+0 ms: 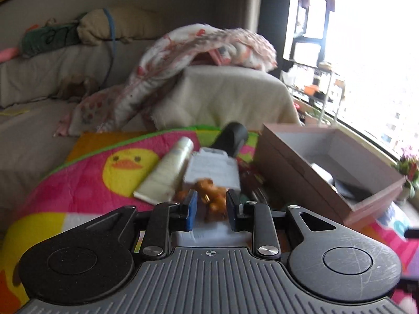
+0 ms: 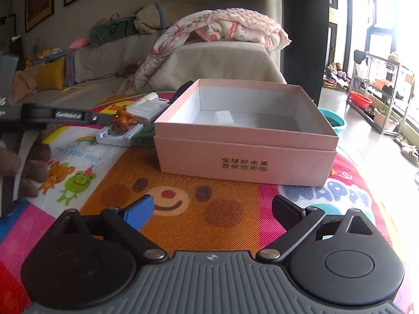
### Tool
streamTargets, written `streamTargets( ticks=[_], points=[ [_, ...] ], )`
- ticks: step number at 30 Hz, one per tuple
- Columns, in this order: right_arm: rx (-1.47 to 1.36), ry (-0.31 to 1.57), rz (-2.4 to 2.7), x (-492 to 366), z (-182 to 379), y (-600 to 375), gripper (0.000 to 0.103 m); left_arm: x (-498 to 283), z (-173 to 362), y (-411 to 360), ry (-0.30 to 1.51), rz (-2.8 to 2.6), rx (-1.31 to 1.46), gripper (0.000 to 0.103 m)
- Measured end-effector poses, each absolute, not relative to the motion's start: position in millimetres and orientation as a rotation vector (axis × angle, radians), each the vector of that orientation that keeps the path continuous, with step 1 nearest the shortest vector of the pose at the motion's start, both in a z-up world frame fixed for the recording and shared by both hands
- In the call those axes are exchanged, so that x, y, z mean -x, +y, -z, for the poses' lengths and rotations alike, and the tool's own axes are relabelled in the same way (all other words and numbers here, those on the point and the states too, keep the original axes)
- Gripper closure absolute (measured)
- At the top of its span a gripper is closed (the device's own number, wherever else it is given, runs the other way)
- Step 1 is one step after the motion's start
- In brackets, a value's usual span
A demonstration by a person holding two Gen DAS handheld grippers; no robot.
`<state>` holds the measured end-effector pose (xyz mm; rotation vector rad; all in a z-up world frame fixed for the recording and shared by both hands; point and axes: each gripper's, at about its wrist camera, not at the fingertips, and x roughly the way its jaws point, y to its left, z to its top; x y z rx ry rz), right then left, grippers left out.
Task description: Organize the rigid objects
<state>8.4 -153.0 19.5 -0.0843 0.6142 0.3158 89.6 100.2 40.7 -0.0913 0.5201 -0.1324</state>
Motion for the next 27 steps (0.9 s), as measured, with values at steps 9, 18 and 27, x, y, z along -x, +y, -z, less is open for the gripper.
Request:
streamTargets(
  ticks=[9,18,27],
  points=[
    [0.184,0.591,-0.372,-68,-89,-115,0.006,-145,-43,151,0.559,0.098,0.284,0.075],
    [0.176,0.816,-0.319,-289,-115,-4,0.027,-201,-31,173,0.638,0.08,0.304,0.075],
    [0.387,0.955,-0.246,-335,-49,53,0.057,-210,-3,193,0.651,0.212,0.378,0.075]
  ],
)
